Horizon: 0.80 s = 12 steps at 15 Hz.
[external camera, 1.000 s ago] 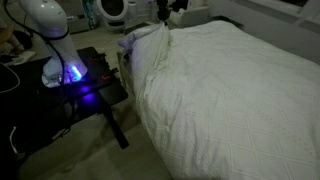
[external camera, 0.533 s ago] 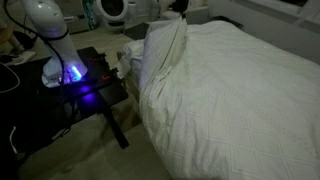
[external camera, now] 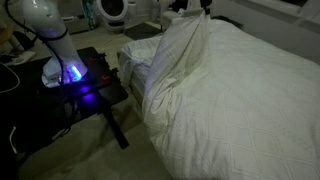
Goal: Move the left side of the blanket to the right
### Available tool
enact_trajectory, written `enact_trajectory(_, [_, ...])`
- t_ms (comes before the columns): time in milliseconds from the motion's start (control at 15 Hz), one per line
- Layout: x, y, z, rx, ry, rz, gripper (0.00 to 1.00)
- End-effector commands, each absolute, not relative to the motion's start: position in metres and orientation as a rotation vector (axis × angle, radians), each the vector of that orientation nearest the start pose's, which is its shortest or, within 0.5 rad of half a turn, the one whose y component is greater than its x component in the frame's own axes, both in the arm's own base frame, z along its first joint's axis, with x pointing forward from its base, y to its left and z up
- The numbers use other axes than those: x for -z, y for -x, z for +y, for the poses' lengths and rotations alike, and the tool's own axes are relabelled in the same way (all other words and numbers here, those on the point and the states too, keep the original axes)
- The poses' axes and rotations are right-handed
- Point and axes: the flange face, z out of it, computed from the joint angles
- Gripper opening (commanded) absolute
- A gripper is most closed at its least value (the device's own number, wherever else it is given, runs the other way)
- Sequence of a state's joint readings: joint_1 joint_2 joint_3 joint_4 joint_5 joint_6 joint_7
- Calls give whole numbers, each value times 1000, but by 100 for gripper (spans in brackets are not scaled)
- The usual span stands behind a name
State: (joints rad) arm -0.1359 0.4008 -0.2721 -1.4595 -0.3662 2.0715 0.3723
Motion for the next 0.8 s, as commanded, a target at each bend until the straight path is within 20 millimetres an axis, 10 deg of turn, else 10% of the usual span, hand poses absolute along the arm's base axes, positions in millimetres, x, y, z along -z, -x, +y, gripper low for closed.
enact_trajectory(0, [-528,-637,-337,385,3370,1271,1])
enact_trajectory(667, [-533,-601,-467,311,3197,1665,1])
enact_trajectory(733, [-533,-597,-472,269,3193,1628,31])
